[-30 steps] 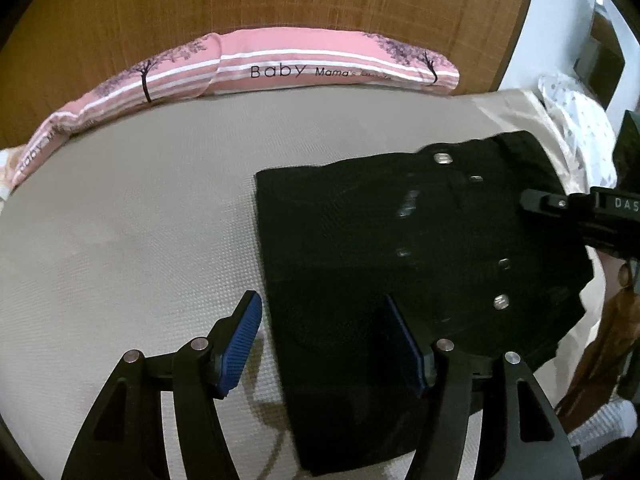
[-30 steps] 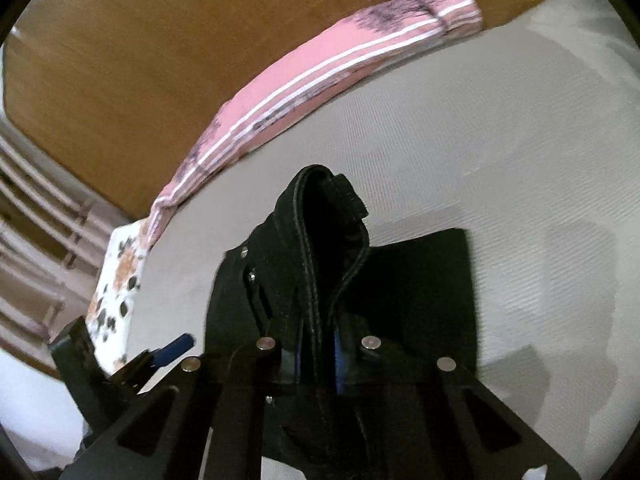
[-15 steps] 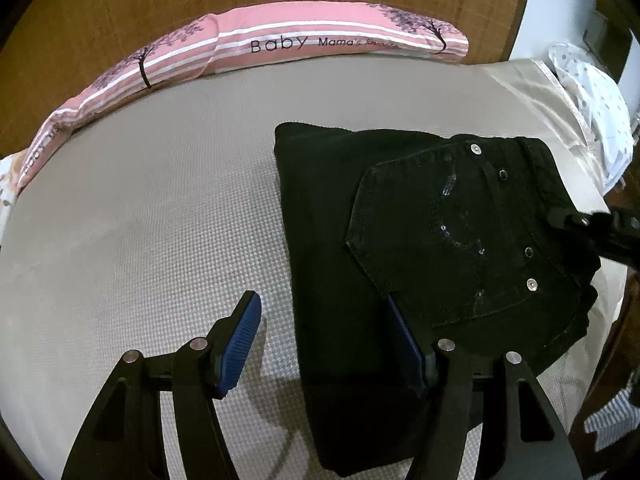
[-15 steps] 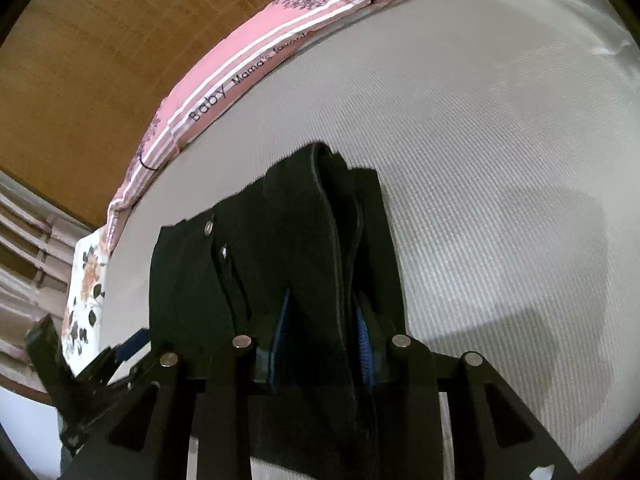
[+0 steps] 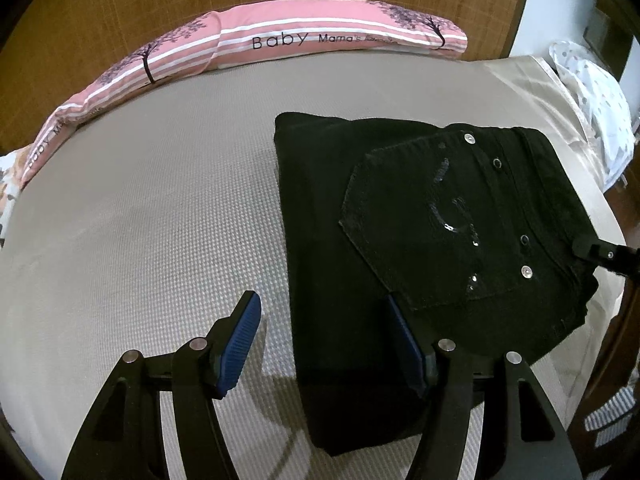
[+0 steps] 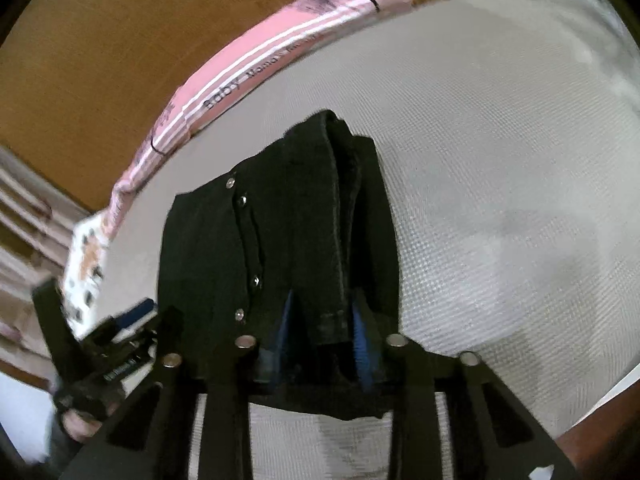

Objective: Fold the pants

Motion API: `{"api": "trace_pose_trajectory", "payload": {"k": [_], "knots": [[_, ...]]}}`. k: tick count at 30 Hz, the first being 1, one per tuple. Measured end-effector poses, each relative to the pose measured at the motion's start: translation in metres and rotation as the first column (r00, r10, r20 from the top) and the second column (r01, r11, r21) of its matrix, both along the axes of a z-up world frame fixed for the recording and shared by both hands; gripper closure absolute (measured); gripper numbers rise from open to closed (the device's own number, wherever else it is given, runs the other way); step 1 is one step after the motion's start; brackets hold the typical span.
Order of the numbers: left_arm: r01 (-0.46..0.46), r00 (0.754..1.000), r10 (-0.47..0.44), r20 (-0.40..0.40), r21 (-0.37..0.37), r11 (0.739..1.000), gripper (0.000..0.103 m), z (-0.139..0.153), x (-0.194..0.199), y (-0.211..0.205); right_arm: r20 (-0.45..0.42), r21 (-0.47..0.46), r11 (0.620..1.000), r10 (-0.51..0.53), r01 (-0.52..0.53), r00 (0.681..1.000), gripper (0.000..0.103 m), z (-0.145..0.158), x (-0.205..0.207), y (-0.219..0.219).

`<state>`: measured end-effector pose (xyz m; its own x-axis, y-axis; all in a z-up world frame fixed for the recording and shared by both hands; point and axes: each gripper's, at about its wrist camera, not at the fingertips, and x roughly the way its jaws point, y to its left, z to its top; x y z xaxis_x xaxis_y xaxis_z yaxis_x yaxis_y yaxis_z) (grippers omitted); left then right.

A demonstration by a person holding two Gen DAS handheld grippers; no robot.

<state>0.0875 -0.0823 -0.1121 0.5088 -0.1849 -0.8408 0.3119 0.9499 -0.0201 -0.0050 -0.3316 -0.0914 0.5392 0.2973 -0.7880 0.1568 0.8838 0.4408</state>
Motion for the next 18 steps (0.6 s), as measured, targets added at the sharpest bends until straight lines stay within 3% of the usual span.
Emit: {"api": "trace_pose_trajectory", "payload": {"k": [3,8,13,16,18], "knots": [[0.015,1.000,-0.015,0.001,0.004,1.000,0.038,0.002,-0.003,0.000,0.024,-0.028,1.000,-0.001,0.001,1.000,0.088,0.010,-0.007,0.005],[0.042,0.999,-0.042,-0.001,-0.002,0.999,0.038,0.006,-0.012,0.001,0.025,-0.040,0.999,-0.012,0.013,1.000,0.090,0.020,-0.023,0.004],[0.072,0.997,-0.072,-0.020,0.014,0.997,0.038,-0.004,-0.022,-0.002,-0.029,-0.065,0.998,-0.016,0.015,0.999,0.090,0.007,-0.028,0.005],[0.063,0.998,-0.063,-0.027,-0.006,0.998,0.038,-0.007,-0.025,0.000,-0.065,-0.037,0.999,-0.034,0.031,0.997,0.090,-0.003,-0.030,0.001],[0.063,0.997,-0.064,-0.037,-0.016,0.998,0.038,-0.009,-0.024,0.001,-0.065,-0.068,0.998,-0.019,0.015,0.998,0.090,-0.004,-0.031,0.003]]}}
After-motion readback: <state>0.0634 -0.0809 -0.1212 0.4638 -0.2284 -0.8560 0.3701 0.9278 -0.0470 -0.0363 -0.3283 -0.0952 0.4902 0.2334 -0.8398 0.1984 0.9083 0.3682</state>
